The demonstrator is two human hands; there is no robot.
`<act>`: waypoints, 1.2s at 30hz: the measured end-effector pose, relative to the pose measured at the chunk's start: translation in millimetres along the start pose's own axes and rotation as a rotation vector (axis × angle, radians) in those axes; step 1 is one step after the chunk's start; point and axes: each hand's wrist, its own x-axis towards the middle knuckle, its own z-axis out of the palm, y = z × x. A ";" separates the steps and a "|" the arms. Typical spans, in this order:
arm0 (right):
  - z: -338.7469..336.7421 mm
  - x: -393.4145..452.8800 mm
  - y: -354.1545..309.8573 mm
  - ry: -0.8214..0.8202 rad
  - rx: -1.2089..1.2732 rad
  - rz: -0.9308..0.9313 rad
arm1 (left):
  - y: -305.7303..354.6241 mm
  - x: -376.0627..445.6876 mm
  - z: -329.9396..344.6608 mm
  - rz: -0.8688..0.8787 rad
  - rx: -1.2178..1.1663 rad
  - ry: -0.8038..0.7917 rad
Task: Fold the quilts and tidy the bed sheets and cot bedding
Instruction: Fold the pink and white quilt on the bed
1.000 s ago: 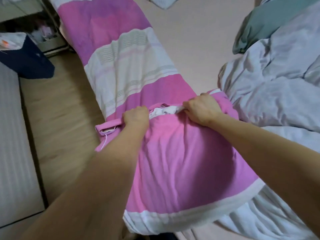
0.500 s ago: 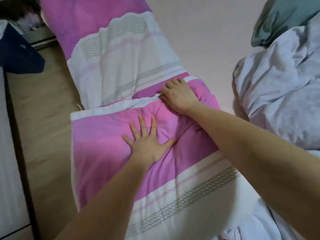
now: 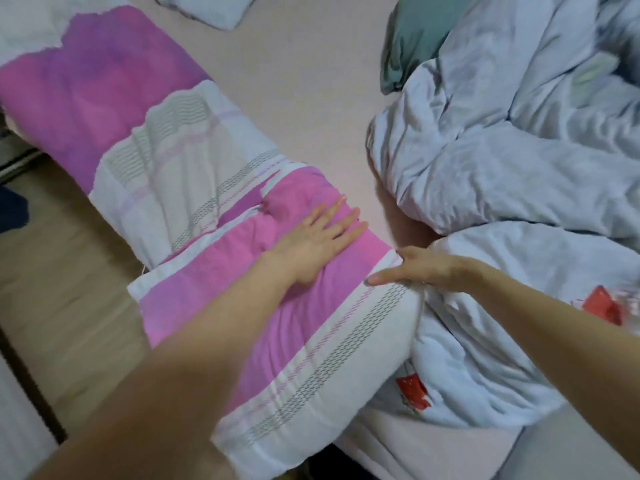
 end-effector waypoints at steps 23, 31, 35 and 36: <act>109.1 -1.0 -42.6 -0.065 -1.131 -0.136 | -64.8 -73.9 -18.0 0.264 0.211 -0.205; 5.6 -81.0 -38.1 0.905 -1.205 0.004 | -61.0 5.5 -71.1 0.081 0.010 0.009; -12.1 -65.2 10.6 1.012 -1.012 0.239 | -28.2 63.0 -75.4 0.068 -0.107 -0.086; -13.1 -53.2 16.3 1.018 -0.904 0.253 | -26.7 70.0 -68.2 0.031 -0.163 -0.117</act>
